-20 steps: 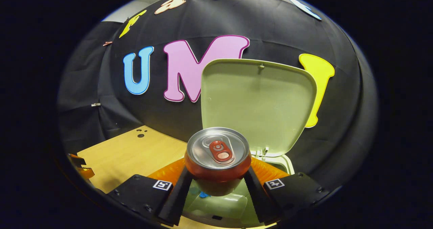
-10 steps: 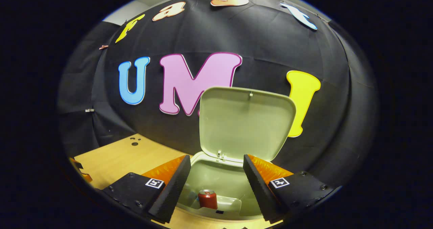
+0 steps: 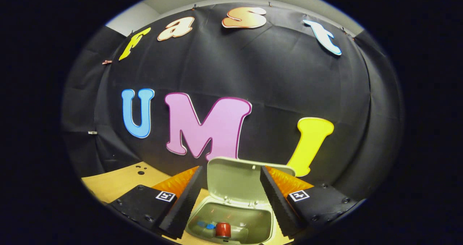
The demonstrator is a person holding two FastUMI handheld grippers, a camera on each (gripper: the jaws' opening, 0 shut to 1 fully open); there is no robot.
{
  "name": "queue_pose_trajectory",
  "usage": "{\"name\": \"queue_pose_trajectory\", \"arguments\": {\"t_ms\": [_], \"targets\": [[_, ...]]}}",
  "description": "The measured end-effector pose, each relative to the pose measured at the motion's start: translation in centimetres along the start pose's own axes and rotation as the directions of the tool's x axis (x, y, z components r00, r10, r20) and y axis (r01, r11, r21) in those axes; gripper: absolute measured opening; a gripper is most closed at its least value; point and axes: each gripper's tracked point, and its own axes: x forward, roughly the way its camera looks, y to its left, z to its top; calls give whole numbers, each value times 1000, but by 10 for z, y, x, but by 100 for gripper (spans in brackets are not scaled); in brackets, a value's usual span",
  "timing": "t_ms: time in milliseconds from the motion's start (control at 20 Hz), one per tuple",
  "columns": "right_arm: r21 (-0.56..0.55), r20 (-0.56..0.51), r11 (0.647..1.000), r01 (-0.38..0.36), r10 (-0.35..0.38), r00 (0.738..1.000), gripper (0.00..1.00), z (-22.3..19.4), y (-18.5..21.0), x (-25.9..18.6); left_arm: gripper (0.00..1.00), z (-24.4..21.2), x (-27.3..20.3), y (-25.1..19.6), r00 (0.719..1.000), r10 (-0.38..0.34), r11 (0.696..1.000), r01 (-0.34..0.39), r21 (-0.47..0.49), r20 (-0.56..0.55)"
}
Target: Press the lid of the desktop garbage bin to open it, pick up the crumpled paper on the desktop and throw it into the bin, then pick up the pop can on the desktop and drop it into the bin, and finally close the garbage bin lid.
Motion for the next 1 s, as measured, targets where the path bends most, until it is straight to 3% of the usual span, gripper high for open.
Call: {"name": "queue_pose_trajectory", "arguments": {"t_ms": [300,550,700,1000], "targets": [[-19,17,999,28,-28,999,97,41,-17,39,96,-12,-12,27,998,66,996,-67,-52,-5],[-51,-60,995,81,-84,995,97,25,-34,75,96,-8,-20,51,992,130,981,-128,-143,3],[-6,-126,993,116,-115,985,97,6,-43,92,96,-17,-24,67,984,177,973,-177,-149,-12],[44,-215,992,121,-109,970,98,-23,-46,100,96,-35,-34,86,974,221,960,-226,-164,-50]]}}
